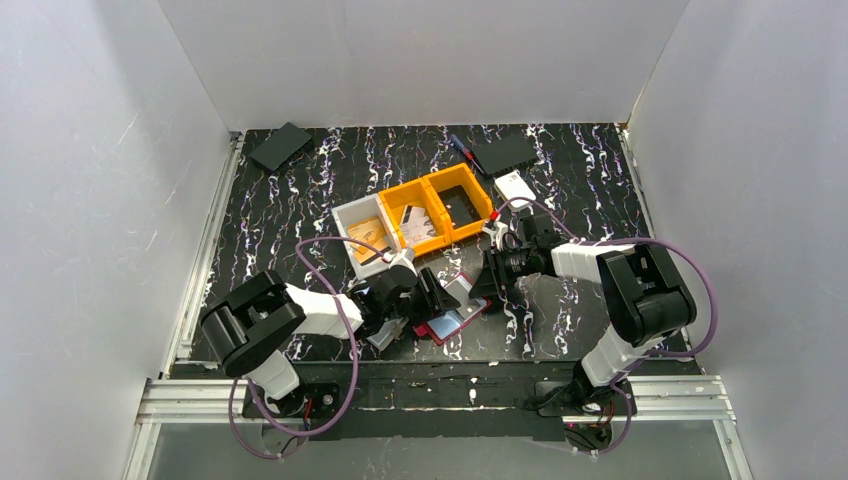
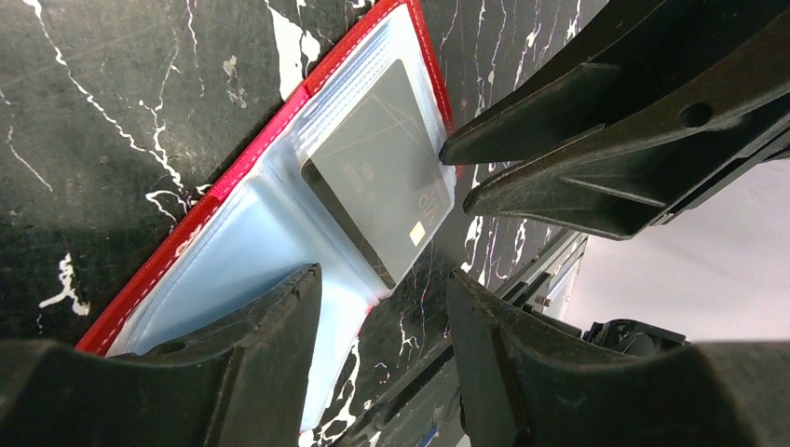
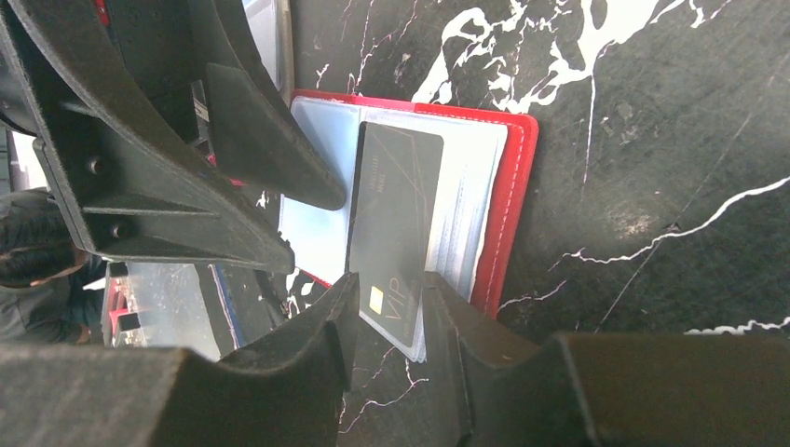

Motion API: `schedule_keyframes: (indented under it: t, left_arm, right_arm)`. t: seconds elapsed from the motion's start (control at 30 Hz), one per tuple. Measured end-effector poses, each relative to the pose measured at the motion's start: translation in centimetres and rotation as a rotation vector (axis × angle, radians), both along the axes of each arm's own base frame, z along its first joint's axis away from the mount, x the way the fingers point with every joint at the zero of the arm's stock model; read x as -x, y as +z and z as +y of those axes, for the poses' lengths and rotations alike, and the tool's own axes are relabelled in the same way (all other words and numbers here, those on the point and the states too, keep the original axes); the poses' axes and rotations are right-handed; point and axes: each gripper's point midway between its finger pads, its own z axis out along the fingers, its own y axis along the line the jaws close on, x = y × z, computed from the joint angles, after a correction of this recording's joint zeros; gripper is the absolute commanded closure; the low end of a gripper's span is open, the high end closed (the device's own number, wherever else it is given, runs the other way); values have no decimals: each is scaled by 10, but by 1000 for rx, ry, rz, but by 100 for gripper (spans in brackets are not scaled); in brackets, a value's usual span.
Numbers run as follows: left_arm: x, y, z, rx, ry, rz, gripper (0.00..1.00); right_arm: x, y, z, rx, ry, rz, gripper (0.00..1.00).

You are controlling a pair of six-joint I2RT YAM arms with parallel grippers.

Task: Take the credit cards out of the card holder
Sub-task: Remove the credit card from the card holder.

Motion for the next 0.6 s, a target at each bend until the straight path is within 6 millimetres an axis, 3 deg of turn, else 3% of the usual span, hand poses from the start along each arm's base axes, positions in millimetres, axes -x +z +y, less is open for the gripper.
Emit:
schedule_keyframes:
  t: [0.3, 0.6]
  left_arm:
    - [-3, -2, -5, 34, 0, 14, 53]
    - [-3, -7, -4, 57, 18, 36, 62]
  right_arm:
    - [6, 0, 7, -20, 35, 33, 68]
    - [8, -5, 8, -5, 32, 68, 82]
